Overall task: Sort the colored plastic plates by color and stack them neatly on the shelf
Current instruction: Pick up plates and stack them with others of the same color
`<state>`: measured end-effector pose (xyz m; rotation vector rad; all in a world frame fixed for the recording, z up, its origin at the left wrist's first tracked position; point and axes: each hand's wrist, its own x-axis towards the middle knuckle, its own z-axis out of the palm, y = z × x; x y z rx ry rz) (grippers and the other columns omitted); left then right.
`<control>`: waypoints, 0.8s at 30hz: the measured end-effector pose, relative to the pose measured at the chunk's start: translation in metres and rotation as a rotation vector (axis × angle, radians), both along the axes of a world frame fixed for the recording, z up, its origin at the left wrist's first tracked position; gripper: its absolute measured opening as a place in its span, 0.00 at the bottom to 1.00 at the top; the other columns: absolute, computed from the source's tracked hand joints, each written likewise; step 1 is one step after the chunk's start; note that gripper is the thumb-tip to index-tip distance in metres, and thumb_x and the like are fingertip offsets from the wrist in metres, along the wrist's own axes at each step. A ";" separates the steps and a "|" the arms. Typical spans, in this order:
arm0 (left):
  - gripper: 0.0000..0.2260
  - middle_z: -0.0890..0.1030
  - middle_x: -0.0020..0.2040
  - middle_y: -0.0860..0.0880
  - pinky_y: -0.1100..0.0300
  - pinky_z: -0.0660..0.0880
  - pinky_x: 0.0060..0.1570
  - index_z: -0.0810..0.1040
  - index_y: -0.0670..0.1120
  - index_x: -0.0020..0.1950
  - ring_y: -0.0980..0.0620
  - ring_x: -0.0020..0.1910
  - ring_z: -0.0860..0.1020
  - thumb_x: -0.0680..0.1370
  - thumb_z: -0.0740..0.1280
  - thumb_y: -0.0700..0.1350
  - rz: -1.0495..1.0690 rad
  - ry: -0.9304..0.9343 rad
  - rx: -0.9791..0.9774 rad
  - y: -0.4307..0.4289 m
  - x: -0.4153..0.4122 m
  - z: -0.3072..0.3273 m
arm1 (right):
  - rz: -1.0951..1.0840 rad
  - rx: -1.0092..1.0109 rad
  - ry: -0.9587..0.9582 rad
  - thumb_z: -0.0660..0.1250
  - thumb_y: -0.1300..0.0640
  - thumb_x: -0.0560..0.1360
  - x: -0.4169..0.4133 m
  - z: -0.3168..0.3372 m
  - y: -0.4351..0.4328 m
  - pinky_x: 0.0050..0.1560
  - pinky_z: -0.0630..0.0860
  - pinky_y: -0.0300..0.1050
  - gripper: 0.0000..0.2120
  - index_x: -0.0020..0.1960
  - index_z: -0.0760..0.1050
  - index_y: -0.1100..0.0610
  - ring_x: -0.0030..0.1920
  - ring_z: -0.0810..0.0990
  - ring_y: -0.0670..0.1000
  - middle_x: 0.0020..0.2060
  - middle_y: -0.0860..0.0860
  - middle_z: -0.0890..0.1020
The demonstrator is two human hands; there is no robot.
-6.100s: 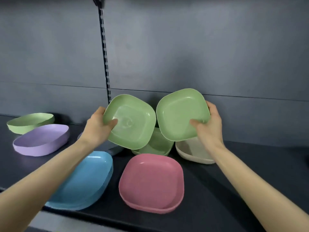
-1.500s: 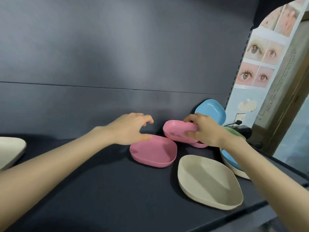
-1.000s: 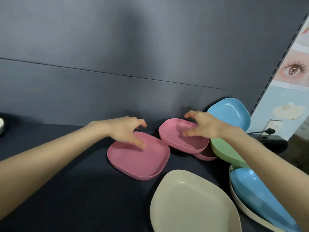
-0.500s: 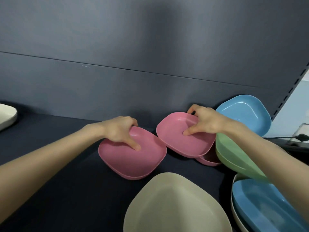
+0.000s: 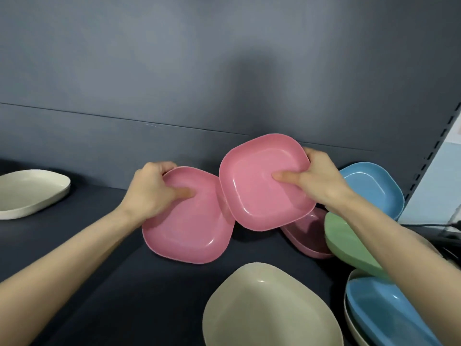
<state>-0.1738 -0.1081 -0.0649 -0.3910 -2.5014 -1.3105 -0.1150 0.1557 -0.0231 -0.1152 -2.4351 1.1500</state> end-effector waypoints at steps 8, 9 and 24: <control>0.08 0.80 0.38 0.51 0.60 0.74 0.34 0.77 0.49 0.44 0.54 0.33 0.78 0.72 0.72 0.38 0.070 0.007 0.536 -0.080 0.045 0.011 | 0.083 -0.178 0.195 0.75 0.59 0.67 0.041 0.017 -0.090 0.48 0.79 0.48 0.17 0.53 0.75 0.52 0.47 0.82 0.49 0.47 0.46 0.82; 0.08 0.81 0.40 0.50 0.60 0.74 0.34 0.77 0.48 0.46 0.53 0.34 0.78 0.72 0.71 0.37 0.069 -0.001 0.578 -0.094 0.051 0.011 | 0.093 -0.192 0.205 0.75 0.59 0.67 0.045 0.019 -0.104 0.47 0.79 0.47 0.17 0.54 0.75 0.53 0.47 0.82 0.49 0.47 0.47 0.82; 0.08 0.80 0.37 0.55 0.68 0.71 0.31 0.79 0.49 0.45 0.61 0.32 0.76 0.71 0.72 0.37 0.150 0.111 0.534 -0.383 0.129 -0.026 | 0.206 -0.462 0.247 0.75 0.60 0.68 0.089 -0.029 -0.388 0.38 0.75 0.36 0.15 0.47 0.74 0.46 0.43 0.80 0.42 0.44 0.43 0.81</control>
